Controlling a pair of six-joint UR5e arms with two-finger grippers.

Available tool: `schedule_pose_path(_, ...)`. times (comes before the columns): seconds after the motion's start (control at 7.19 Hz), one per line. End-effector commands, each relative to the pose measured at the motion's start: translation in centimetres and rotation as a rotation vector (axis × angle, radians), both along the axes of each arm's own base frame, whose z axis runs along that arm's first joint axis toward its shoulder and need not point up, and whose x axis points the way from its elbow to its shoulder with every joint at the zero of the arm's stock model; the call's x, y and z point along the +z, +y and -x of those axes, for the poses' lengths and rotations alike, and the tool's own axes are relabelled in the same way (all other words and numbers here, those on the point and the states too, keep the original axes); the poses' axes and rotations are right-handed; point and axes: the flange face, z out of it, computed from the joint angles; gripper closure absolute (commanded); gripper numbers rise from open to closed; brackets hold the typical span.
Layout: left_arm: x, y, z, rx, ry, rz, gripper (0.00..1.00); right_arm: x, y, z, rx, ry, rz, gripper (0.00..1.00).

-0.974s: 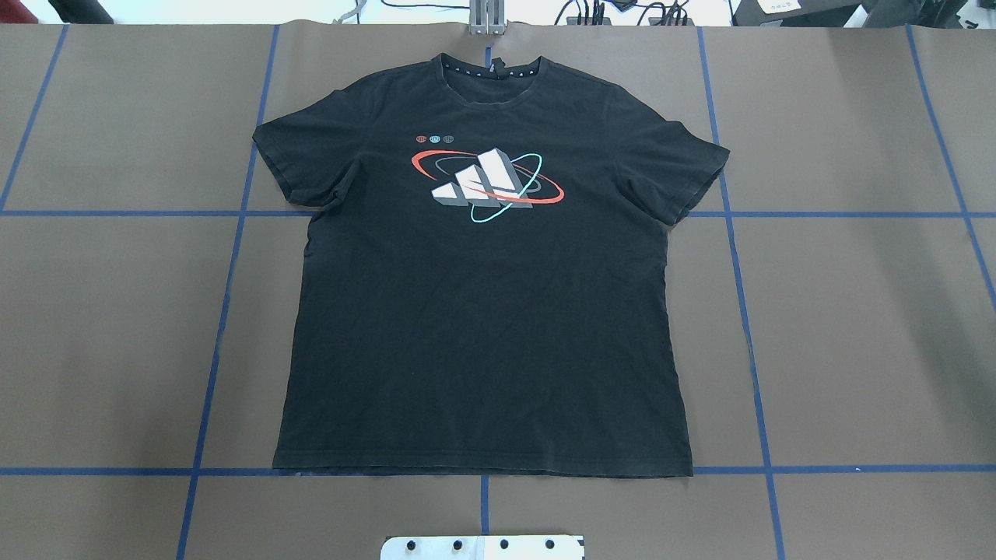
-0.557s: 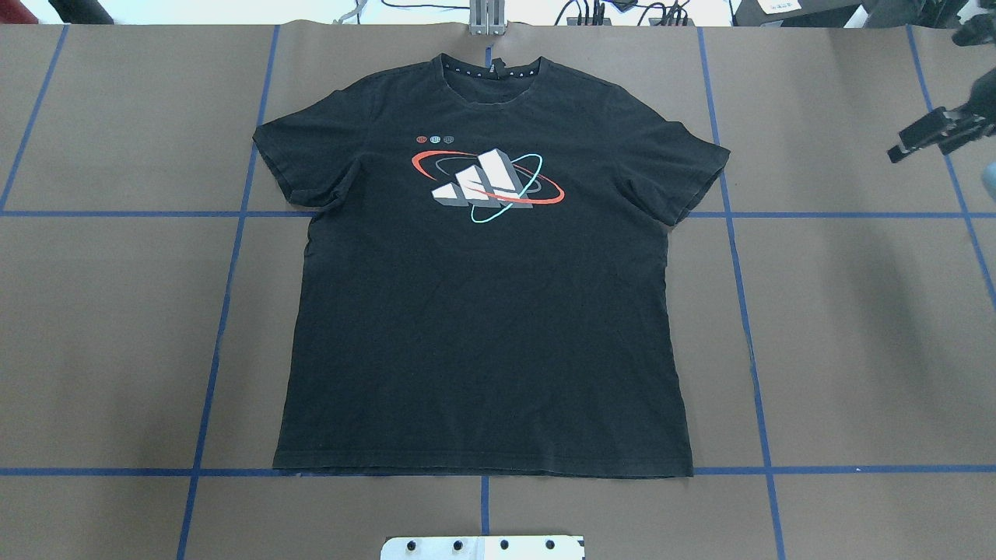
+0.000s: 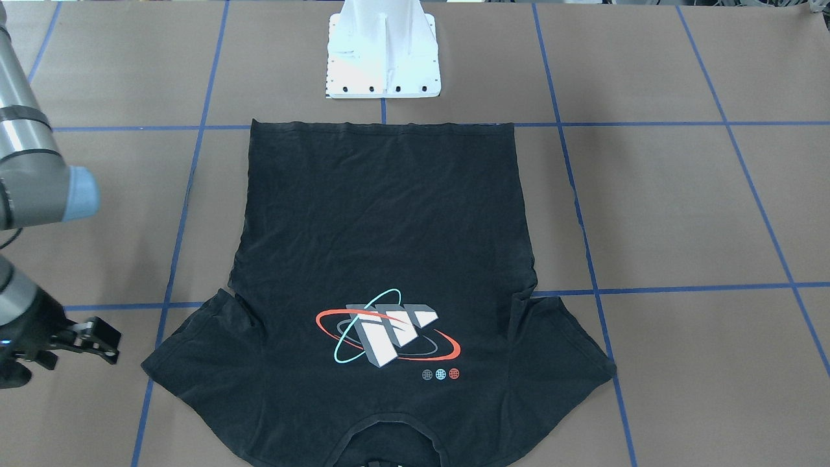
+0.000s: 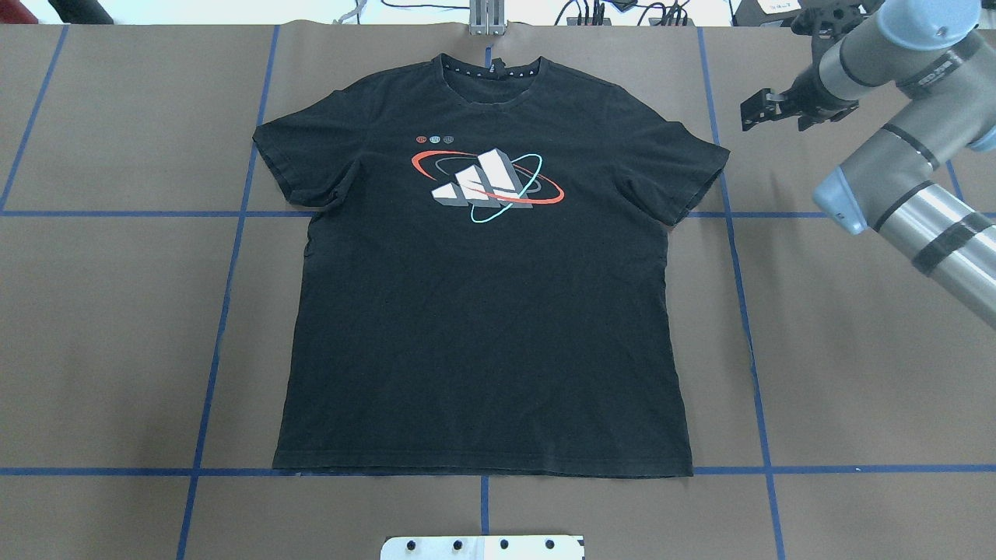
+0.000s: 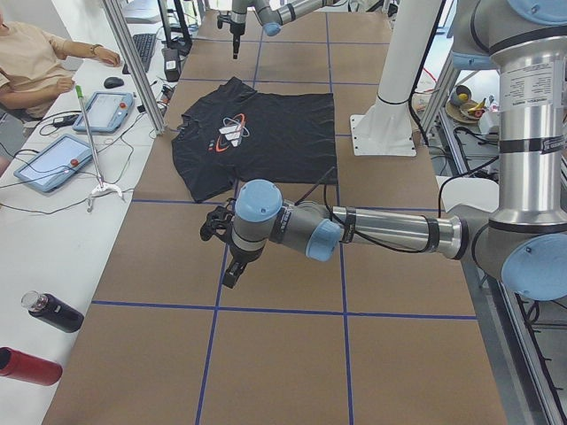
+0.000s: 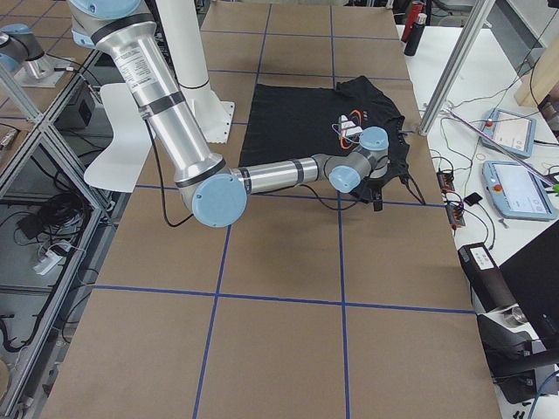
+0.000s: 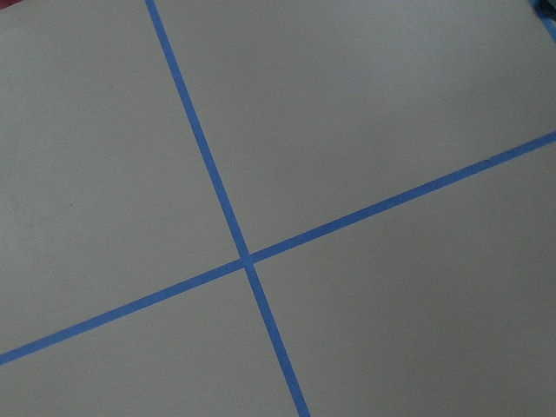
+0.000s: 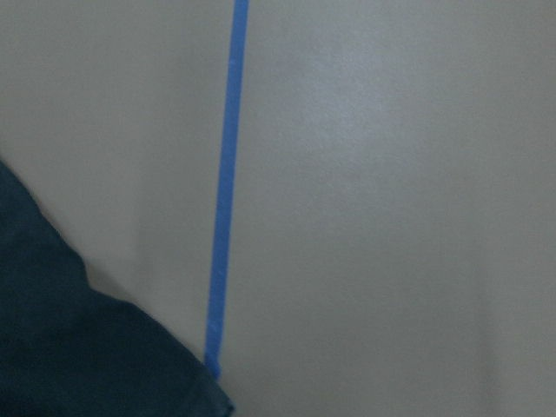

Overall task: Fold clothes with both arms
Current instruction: 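Move the right gripper to the shirt shoulder farthest from the robot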

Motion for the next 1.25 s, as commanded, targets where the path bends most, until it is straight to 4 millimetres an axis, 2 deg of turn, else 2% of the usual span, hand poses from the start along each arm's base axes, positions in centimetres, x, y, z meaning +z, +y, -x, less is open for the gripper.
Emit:
schedule_pose_path(0.0, -0.3, 0.0, -0.1, 0.003, 0.006, -0.027, 0.0, -1.5, -1.1, 5.9, 0.212, -0.105, 0.118, 0.01)
schedule_pose_path(0.14, -0.6, 0.1, -0.3, 0.015, 0.034, -0.026, 0.0, -0.5, -0.6, 6.4, 0.214, -0.095, 0.134, 0.07)
schedule_pose_path(0.42, -1.7, 0.1, -0.3, 0.012, 0.039, -0.042, 0.0, 0.6, 0.3, 5.7, 0.211, -0.091, 0.14, 0.16)
schedule_pose_path(0.56, -1.7, 0.2, -0.3, 0.015, 0.046, -0.039, 0.0, 1.2, 0.6, 5.7, 0.208, -0.088, 0.143, 0.29)
schedule_pose_path(0.7, -1.7, 0.2, -0.3, 0.015, 0.046, -0.039, 0.0, 0.9, 1.0, 5.4, 0.206, -0.095, 0.134, 0.32)
schedule_pose_path(0.83, -1.7, 0.2, -0.3, 0.014, 0.048, -0.038, 0.0, 1.2, 1.3, 5.6, 0.2, -0.091, 0.135, 0.36)
schedule_pose_path(0.97, -1.8, 0.2, -0.3, 0.014, 0.048, -0.039, 0.0, 2.0, 1.9, 6.0, 0.194, -0.083, 0.139, 0.36)
schedule_pose_path(1.11, -1.8, 0.2, -0.3, 0.014, 0.048, -0.039, 0.0, 2.1, 2.0, 5.9, 0.193, -0.083, 0.141, 0.44)
